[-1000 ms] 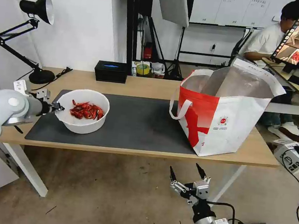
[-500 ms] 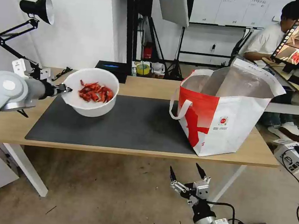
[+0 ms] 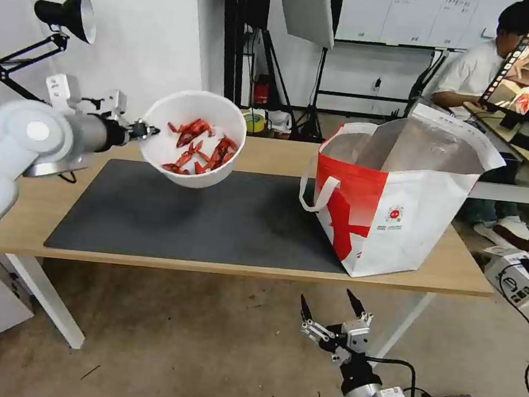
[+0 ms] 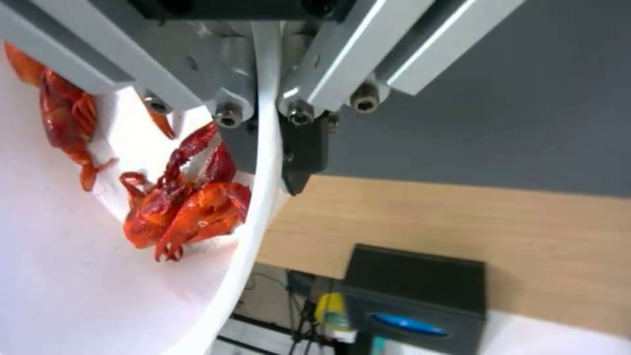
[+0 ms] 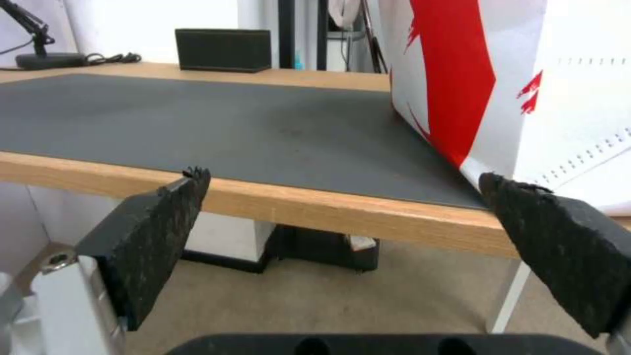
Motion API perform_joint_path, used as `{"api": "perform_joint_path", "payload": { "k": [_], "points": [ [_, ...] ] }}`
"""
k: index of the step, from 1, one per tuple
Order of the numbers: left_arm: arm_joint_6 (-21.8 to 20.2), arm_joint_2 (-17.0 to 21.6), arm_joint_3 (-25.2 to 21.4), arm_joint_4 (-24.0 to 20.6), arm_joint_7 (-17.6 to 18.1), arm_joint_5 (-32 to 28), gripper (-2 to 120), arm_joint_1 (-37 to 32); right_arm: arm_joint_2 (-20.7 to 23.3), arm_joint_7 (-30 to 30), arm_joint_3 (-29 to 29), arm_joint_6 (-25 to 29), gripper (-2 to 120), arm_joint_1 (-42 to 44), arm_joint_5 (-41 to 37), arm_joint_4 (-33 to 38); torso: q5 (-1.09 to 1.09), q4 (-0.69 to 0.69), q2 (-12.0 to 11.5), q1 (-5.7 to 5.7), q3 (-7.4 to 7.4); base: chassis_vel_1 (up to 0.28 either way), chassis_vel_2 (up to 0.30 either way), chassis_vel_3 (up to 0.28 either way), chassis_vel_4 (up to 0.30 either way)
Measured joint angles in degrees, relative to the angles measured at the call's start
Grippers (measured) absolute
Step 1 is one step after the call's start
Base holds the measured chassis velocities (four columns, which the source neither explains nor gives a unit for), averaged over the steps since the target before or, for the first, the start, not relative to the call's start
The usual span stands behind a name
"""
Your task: Pick up the trash from the table and place it into the takeout bag.
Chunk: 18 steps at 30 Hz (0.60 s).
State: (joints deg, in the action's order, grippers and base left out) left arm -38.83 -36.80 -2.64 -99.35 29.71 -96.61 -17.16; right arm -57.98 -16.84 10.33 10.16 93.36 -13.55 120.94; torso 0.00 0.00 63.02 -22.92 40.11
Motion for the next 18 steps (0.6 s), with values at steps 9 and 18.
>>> {"api": "perform_joint_path", "payload": {
  "k": [9, 18],
  "points": [
    [0.55, -2.61, 3.33, -0.91, 0.00, 0.42, 0, 3.55, 0.00, 0.00, 0.00, 0.00, 100, 0.00, 0.00, 0.00, 0.00, 0.00, 0.00, 0.00, 0.00, 0.000, 0.000, 0.000, 0.000],
    [4.26, -10.05, 9.17, 2.69, -3.05, 3.46, 0, 9.42, 0.00, 0.00, 0.00, 0.00, 100, 0.00, 0.00, 0.00, 0.00, 0.01, 0.00, 0.00, 0.00, 0.000, 0.000, 0.000, 0.000]
  ]
}}
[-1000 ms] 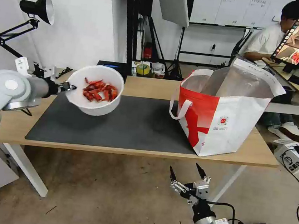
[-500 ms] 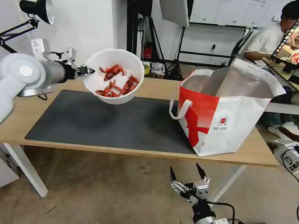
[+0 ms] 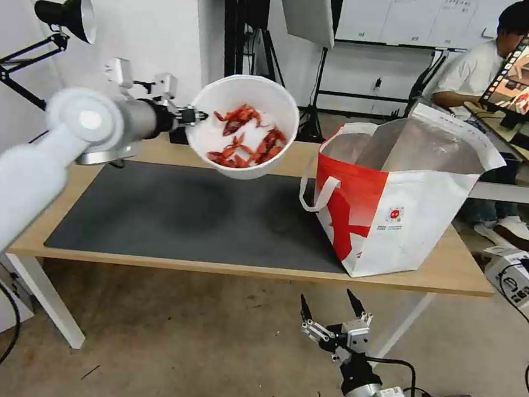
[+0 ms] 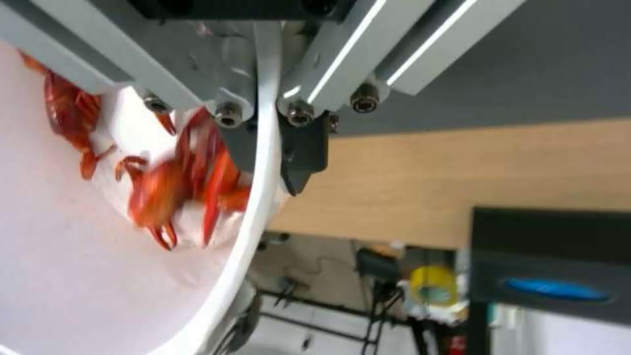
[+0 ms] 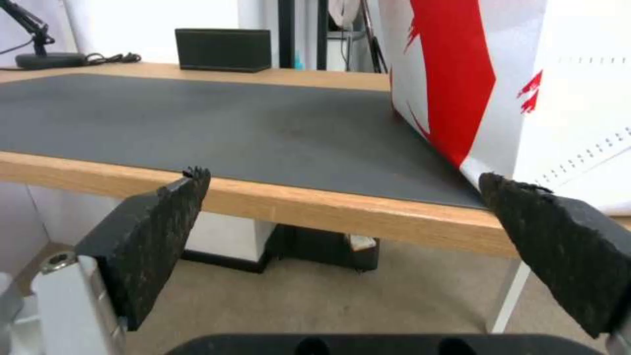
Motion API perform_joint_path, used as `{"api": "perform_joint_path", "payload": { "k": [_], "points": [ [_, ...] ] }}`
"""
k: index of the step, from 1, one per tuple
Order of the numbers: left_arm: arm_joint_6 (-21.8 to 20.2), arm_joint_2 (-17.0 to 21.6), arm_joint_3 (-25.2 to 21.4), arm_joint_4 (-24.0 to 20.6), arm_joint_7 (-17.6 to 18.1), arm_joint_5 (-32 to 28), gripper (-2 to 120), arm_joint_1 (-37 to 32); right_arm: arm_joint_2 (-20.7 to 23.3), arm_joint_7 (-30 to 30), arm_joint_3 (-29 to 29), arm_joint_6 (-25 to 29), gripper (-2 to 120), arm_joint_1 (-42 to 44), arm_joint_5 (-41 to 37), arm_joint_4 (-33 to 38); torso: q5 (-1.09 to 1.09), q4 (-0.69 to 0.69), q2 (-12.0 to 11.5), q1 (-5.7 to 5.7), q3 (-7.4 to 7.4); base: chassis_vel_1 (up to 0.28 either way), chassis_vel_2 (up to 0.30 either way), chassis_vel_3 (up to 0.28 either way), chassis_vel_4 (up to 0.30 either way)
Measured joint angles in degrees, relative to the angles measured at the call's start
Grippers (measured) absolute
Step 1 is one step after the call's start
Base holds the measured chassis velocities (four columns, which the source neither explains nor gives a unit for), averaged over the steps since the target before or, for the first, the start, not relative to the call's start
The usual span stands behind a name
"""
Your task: Pick up the trash from the table and place it into the takeout bag.
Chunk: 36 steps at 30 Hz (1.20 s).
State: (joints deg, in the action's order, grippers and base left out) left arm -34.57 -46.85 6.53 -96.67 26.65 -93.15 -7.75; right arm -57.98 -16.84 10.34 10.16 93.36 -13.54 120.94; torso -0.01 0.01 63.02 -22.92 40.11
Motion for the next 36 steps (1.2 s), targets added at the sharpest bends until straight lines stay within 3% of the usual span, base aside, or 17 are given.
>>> {"api": "perform_joint_path", "payload": {
  "k": [14, 23, 36],
  "points": [
    [0.72, -7.77, 1.95, 4.75, 0.46, 0.50, 0, 6.16, 0.00, 0.00, 0.00, 0.00, 100, 0.00, 0.00, 0.00, 0.00, -0.01, 0.00, 0.00, -0.01, 0.000, 0.000, 0.000, 0.000],
    [1.60, -14.07, 4.61, 7.85, 3.35, -1.04, 0, 10.45, 0.00, 0.00, 0.00, 0.00, 100, 0.00, 0.00, 0.00, -0.01, 0.00, 0.00, 0.00, 0.00, 0.000, 0.000, 0.000, 0.000],
    [3.59, -17.97, 7.40, 8.93, 4.59, -3.00, 0, 12.69, 0.00, 0.00, 0.00, 0.00, 100, 0.00, 0.00, 0.00, 0.00, -0.01, 0.01, 0.00, 0.00, 0.000, 0.000, 0.000, 0.000]
  ]
}}
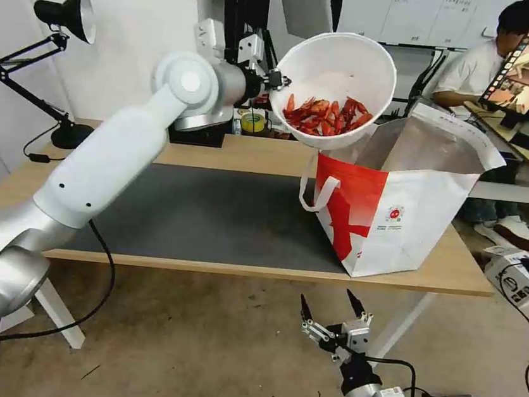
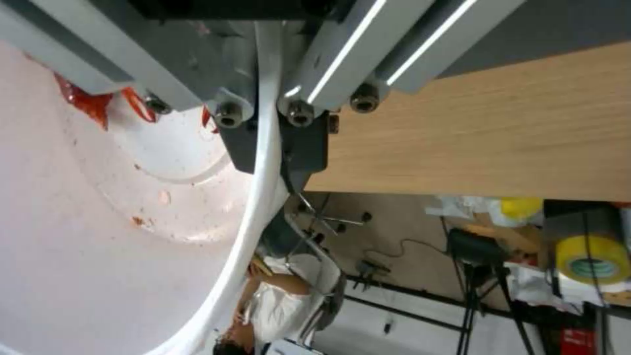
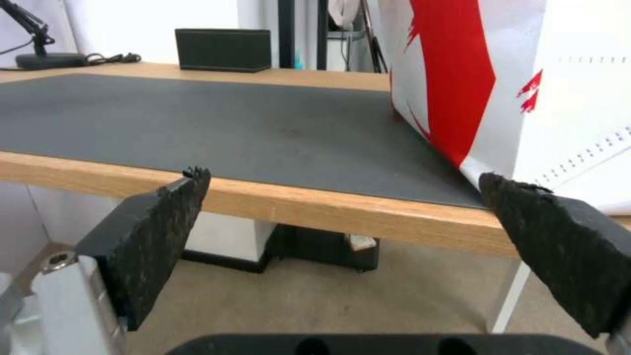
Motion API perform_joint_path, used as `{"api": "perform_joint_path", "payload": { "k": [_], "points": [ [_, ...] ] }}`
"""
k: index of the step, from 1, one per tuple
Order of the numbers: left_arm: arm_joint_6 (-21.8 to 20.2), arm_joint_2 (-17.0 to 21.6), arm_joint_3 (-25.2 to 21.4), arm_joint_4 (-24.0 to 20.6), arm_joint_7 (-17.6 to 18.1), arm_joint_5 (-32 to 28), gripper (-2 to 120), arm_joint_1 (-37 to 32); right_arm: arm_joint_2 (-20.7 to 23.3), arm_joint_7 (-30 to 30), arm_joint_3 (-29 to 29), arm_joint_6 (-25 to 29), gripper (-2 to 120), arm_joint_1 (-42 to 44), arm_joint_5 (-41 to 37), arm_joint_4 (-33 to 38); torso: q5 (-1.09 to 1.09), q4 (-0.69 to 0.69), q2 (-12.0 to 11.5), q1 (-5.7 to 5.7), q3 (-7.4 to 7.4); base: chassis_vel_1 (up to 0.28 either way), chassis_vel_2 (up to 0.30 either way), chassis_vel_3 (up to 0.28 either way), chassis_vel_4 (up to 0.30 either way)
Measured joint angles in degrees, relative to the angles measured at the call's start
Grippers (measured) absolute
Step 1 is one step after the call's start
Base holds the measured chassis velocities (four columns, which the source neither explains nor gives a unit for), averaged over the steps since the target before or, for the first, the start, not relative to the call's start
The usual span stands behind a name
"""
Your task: Pick up the trash from the table and place it into the takeout bag.
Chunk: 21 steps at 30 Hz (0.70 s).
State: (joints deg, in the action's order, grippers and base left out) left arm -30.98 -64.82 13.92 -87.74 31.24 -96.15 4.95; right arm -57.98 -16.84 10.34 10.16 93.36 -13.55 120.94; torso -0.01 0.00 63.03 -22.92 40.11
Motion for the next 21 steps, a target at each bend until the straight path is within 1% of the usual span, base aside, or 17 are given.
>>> {"api": "perform_joint_path", "payload": {
  "k": [3, 9, 21],
  "points": [
    [0.34, -1.85, 1.12, 0.92, 0.12, -0.54, 0, 0.65, 0.00, 0.00, 0.00, 0.00, 100, 0.00, 0.00, 0.00, 0.00, 0.00, 0.00, 0.00, 0.00, 0.000, 0.000, 0.000, 0.000],
    [1.03, -4.09, 2.26, 2.77, 0.29, -0.38, 0, 1.46, 0.00, 0.00, 0.00, 0.00, 100, 0.00, 0.00, 0.00, 0.00, 0.00, 0.00, 0.00, 0.00, 0.000, 0.000, 0.000, 0.000],
    [4.97, -9.24, 6.01, 7.61, 1.60, 2.13, 0, 2.20, 0.00, 0.00, 0.00, 0.00, 100, 0.00, 0.00, 0.00, 0.00, 0.00, 0.00, 0.00, 0.00, 0.000, 0.000, 0.000, 0.000]
  ]
}}
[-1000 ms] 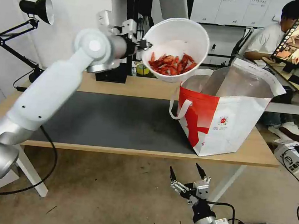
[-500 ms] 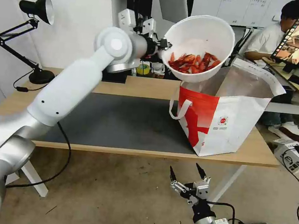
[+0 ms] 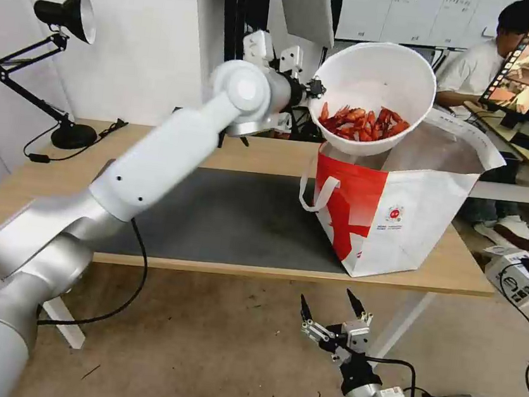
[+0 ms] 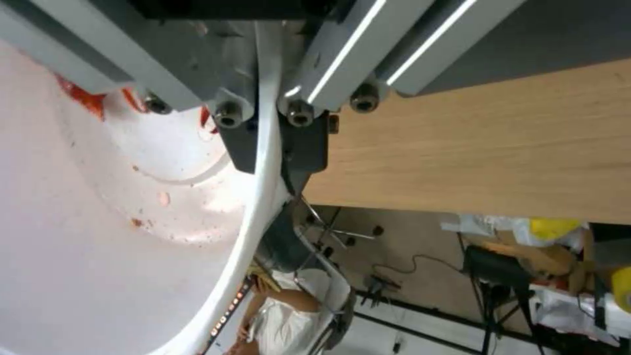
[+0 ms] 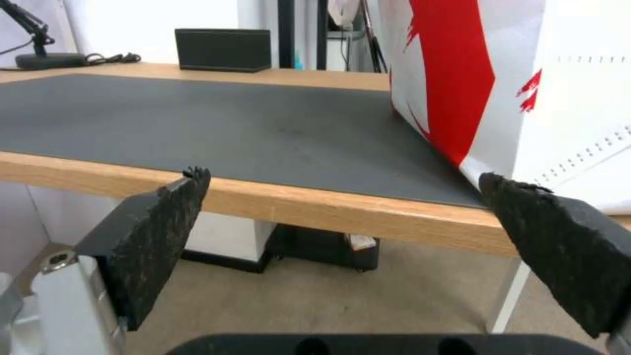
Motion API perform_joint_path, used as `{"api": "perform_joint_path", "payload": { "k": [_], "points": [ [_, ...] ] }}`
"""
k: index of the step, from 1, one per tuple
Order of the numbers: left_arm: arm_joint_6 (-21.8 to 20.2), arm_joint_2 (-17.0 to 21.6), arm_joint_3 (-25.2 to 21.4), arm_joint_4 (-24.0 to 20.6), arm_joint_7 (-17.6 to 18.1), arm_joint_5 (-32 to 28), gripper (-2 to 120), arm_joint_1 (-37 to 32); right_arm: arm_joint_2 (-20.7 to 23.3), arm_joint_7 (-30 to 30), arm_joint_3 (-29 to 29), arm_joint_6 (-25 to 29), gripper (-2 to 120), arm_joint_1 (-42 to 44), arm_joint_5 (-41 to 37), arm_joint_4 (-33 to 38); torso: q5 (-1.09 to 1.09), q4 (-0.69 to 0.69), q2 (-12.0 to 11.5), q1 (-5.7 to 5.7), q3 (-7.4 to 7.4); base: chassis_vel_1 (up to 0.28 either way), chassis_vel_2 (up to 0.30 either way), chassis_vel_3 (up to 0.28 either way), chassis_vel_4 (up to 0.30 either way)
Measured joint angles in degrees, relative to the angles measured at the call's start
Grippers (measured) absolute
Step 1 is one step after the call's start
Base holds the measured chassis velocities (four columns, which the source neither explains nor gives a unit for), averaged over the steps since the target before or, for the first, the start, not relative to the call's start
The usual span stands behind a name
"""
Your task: Pick up the trash from the table and place it into the takeout bag.
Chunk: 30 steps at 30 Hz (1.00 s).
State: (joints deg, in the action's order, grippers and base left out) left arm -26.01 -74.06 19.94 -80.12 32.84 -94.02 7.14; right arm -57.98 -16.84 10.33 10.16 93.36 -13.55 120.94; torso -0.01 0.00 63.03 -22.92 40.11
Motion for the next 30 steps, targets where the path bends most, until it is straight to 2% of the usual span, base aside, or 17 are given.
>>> {"api": "perform_joint_path", "payload": {
  "k": [5, 13, 30],
  "points": [
    [1.17, -1.30, 1.19, 1.25, 1.79, 1.13, 0, 0.03, 0.00, 0.00, 0.00, 0.00, 100, 0.00, 0.00, 0.00, 0.00, 0.00, 0.00, 0.00, 0.00, 0.000, 0.000, 0.000, 0.000],
    [2.64, -1.48, 2.69, 0.72, 3.27, 3.33, 0, -0.65, 0.00, 0.00, 0.00, 0.00, 100, 0.00, 0.00, 0.00, 0.01, 0.00, 0.00, 0.00, 0.00, 0.000, 0.000, 0.000, 0.000],
    [2.93, -0.45, 4.36, -2.31, 3.36, 3.70, 0, -0.98, 0.00, 0.00, 0.00, 0.00, 100, 0.00, 0.00, 0.00, 0.01, 0.00, 0.00, 0.01, 0.00, 0.000, 0.000, 0.000, 0.000]
  ]
}}
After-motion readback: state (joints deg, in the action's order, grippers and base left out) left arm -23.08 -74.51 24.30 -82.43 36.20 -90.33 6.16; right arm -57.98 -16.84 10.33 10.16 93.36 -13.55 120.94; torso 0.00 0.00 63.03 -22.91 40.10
